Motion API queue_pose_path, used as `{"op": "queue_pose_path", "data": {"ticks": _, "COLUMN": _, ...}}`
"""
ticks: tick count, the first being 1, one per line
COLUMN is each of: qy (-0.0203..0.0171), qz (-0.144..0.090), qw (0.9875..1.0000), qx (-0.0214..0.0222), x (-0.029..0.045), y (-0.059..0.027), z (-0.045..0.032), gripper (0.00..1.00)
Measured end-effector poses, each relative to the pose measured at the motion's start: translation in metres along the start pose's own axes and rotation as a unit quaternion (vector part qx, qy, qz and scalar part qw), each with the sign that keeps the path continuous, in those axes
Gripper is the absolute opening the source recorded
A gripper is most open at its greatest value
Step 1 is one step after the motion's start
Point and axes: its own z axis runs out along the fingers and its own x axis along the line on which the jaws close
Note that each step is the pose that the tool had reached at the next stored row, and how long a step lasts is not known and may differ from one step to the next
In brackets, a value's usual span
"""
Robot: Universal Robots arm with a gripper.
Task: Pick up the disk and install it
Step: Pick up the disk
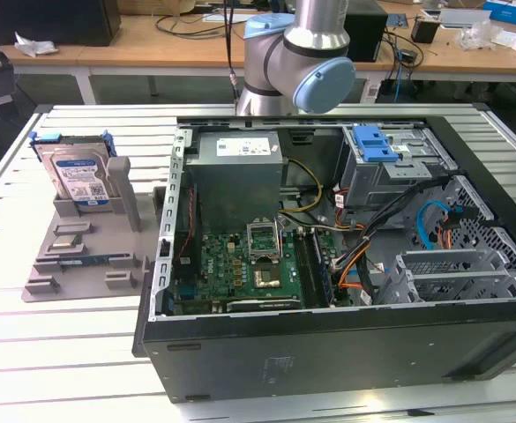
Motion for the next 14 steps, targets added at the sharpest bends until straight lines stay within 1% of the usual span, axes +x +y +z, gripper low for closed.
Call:
{"op": "queue_pose_path", "data": {"ticks": 1, "qy": 0.0002, "qz": -0.005, "qw": 1.0, "qx": -0.0001, "x": 0.0, "y": 0.0, "z": 0.0, "gripper": 0.11}}
{"op": "queue_pose_path", "data": {"ticks": 4, "qy": 0.0015, "qz": -0.034, "qw": 0.9994, "qx": -0.0008, "x": 0.0, "y": 0.0, "z": 0.0, "gripper": 0.11}}
{"op": "queue_pose_path", "data": {"ticks": 6, "qy": 0.002, "qz": -0.044, "qw": 0.999, "qx": -0.001, "x": 0.0, "y": 0.0, "z": 0.0, "gripper": 0.11}}
{"op": "queue_pose_path", "data": {"ticks": 8, "qy": 0.0029, "qz": -0.065, "qw": 0.9979, "qx": -0.0015, "x": 0.0, "y": 0.0, "z": 0.0, "gripper": 0.11}}
{"op": "queue_pose_path", "data": {"ticks": 10, "qy": 0.0038, "qz": -0.087, "qw": 0.9962, "qx": -0.002, "x": 0.0, "y": 0.0, "z": 0.0, "gripper": 0.11}}
{"op": "queue_pose_path", "data": {"ticks": 11, "qy": 0.004, "qz": -0.091, "qw": 0.9958, "qx": -0.0021, "x": 0.0, "y": 0.0, "z": 0.0, "gripper": 0.11}}
{"op": "queue_pose_path", "data": {"ticks": 14, "qy": 0.0049, "qz": -0.111, "qw": 0.9938, "qx": -0.0026, "x": 0.0, "y": 0.0, "z": 0.0, "gripper": 0.11}}
